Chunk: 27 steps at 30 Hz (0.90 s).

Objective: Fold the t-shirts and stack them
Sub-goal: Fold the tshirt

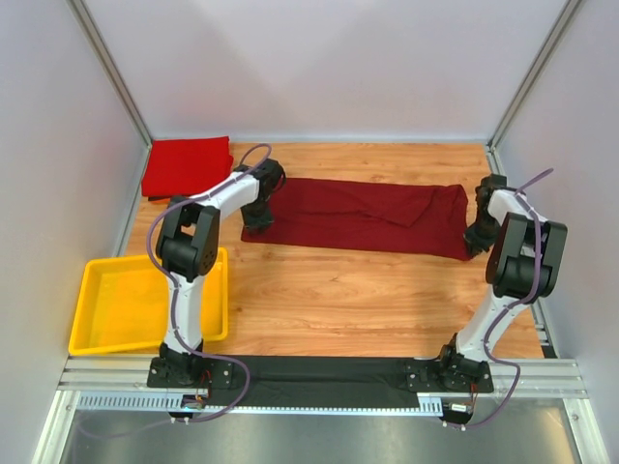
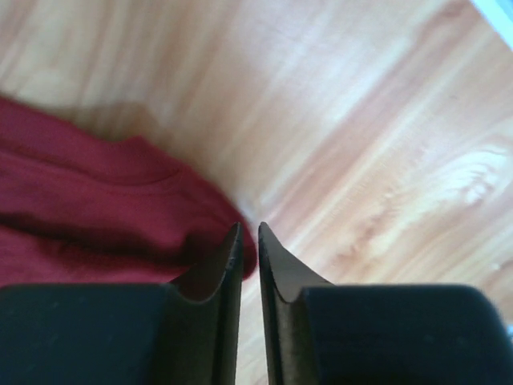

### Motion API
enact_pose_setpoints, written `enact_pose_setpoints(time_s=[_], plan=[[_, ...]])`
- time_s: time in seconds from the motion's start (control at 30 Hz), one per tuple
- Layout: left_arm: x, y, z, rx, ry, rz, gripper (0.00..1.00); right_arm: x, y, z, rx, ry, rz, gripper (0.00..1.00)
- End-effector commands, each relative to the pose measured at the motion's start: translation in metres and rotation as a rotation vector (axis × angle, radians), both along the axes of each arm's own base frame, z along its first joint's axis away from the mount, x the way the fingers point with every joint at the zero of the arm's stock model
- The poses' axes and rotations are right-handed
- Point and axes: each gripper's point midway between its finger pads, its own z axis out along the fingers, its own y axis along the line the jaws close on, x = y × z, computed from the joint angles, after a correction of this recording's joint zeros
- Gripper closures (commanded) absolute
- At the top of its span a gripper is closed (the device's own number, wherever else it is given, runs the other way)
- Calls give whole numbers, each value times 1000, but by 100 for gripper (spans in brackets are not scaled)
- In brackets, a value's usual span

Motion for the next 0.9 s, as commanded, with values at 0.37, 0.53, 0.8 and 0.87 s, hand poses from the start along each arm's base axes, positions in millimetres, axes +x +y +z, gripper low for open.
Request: enact_pose_setpoints(time_s=[0.37,0.53,0.8,0.87], plan=[[-4,7,61,4,-47,-16,59,39,36,71,125,-304,115,61],[9,-11,91,-93,-138,-80,58,77,102,70,303,-435,284,55],[14,-12,138,-170,-232,-162,57,117,156,56,374,-547,398,40],[13,-12,140,-192,-232,-168,57,123,159,48,363,-559,408,38]])
